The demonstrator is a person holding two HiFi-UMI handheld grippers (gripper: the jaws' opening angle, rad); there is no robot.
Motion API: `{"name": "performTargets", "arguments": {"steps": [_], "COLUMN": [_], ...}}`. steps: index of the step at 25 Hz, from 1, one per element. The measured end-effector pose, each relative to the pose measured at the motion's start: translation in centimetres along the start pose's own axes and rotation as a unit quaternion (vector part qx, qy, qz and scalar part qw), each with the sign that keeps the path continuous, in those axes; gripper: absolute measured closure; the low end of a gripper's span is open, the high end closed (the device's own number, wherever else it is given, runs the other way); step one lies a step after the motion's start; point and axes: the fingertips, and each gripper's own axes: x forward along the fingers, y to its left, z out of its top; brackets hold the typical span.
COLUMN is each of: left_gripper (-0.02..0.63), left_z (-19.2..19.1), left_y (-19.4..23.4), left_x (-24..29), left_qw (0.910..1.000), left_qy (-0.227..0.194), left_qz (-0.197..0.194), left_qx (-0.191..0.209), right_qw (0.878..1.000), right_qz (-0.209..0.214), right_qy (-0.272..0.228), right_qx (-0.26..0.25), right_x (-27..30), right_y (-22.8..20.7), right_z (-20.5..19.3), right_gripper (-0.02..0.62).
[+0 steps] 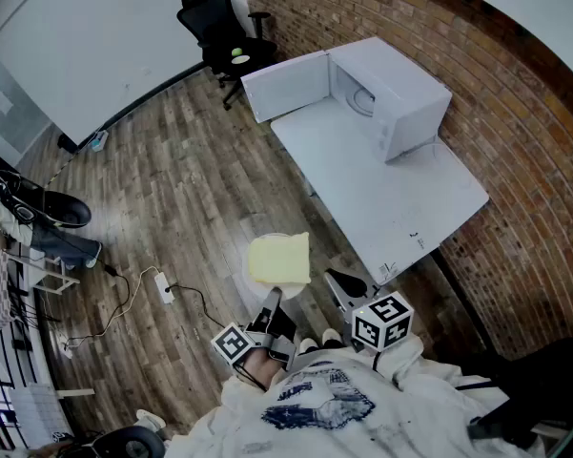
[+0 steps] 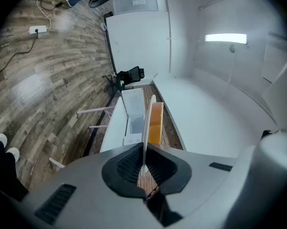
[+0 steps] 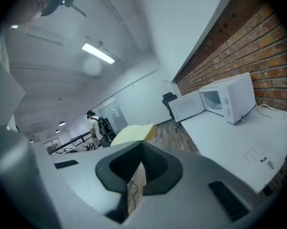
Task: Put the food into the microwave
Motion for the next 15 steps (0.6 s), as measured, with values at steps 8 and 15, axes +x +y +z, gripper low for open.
{"name": "performTargets", "arguments": {"steps": [8, 15], "left_gripper": [0.588, 0.588], "left_z": [1.0, 1.2], "left_y": [0.3, 0.1], "left_x": [2.8, 4.2], "left_qw": [0.9999, 0.9998], "left_qy": [-0.01, -0.02], "left_qz": [0.002, -0.001], "left_qx": [0.002, 0.008], "right_qw": [1.0, 0.999], "right_qz": [0.011, 0.03], "right_qy": [0.007, 0.01], "right_qx": [0.005, 0.023], "right_x": [2.0, 2.8], "right_y": [-2.4, -3.8], "right_z": [0.8, 1.1], "right_gripper": [0.582, 0.581]}}
